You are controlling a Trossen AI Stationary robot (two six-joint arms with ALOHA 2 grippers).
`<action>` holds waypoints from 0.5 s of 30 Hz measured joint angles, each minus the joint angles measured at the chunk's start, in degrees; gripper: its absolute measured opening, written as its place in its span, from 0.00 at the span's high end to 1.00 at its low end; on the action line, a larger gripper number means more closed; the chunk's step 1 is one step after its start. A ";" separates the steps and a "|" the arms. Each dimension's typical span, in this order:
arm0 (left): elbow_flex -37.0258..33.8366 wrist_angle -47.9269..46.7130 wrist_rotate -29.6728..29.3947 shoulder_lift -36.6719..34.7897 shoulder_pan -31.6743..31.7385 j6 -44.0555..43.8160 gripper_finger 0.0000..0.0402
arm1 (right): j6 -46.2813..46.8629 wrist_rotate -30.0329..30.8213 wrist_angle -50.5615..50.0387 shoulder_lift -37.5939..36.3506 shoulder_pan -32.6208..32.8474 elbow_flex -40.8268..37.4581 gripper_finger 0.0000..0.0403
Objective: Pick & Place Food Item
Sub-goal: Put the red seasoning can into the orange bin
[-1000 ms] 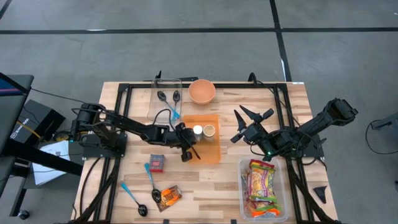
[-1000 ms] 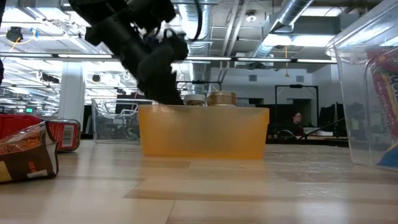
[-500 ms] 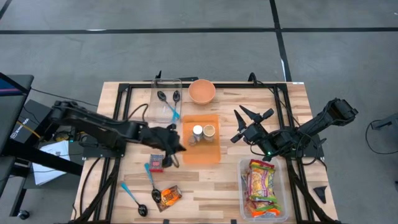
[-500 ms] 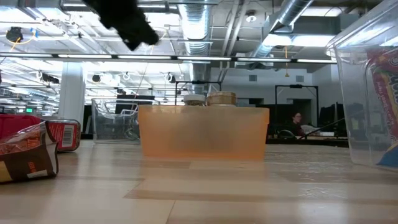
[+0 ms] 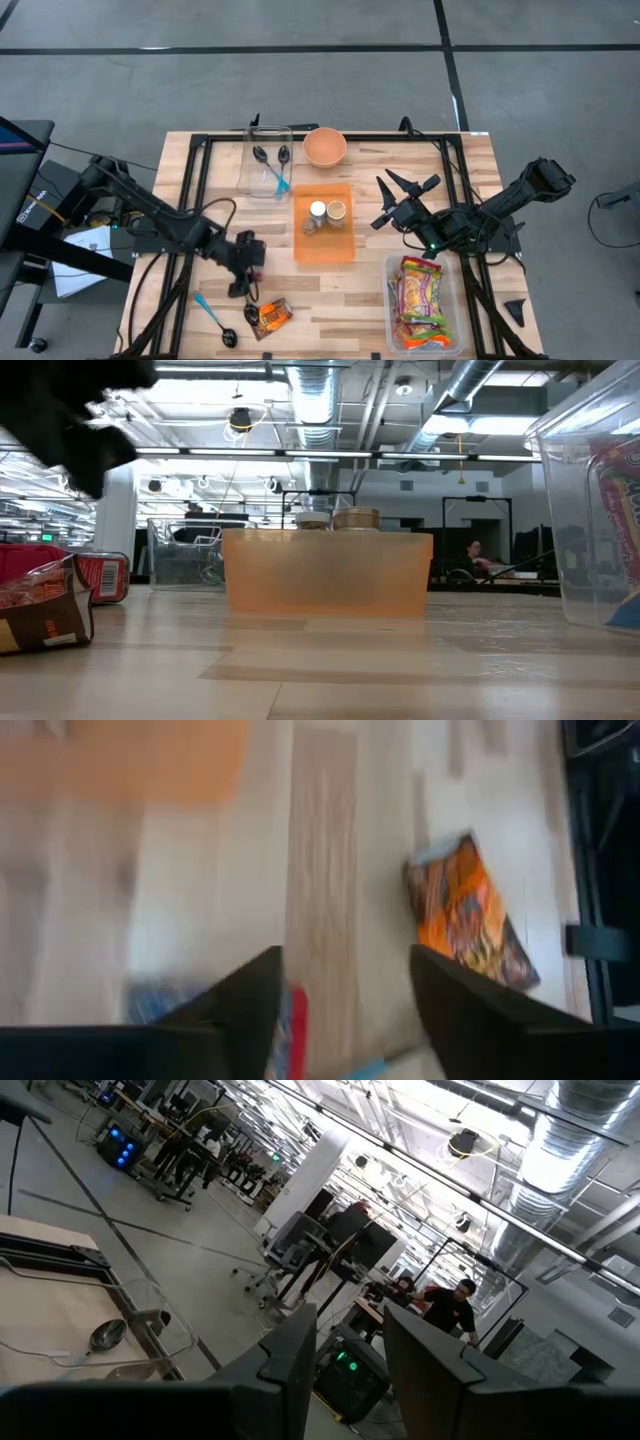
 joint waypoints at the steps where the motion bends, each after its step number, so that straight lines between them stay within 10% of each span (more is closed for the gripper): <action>1: -0.02 -2.07 0.00 0.06 -0.74 -2.89 0.39 | 0.02 0.00 0.04 0.00 0.00 0.00 0.72; 7: -0.09 -11.39 1.83 0.26 -7.16 -11.29 0.19 | 0.04 0.07 0.00 0.00 0.00 0.00 0.72; 15: -2.53 -12.83 -1.93 0.27 -8.86 -19.73 0.23 | 0.04 0.17 0.02 0.00 0.00 0.00 0.72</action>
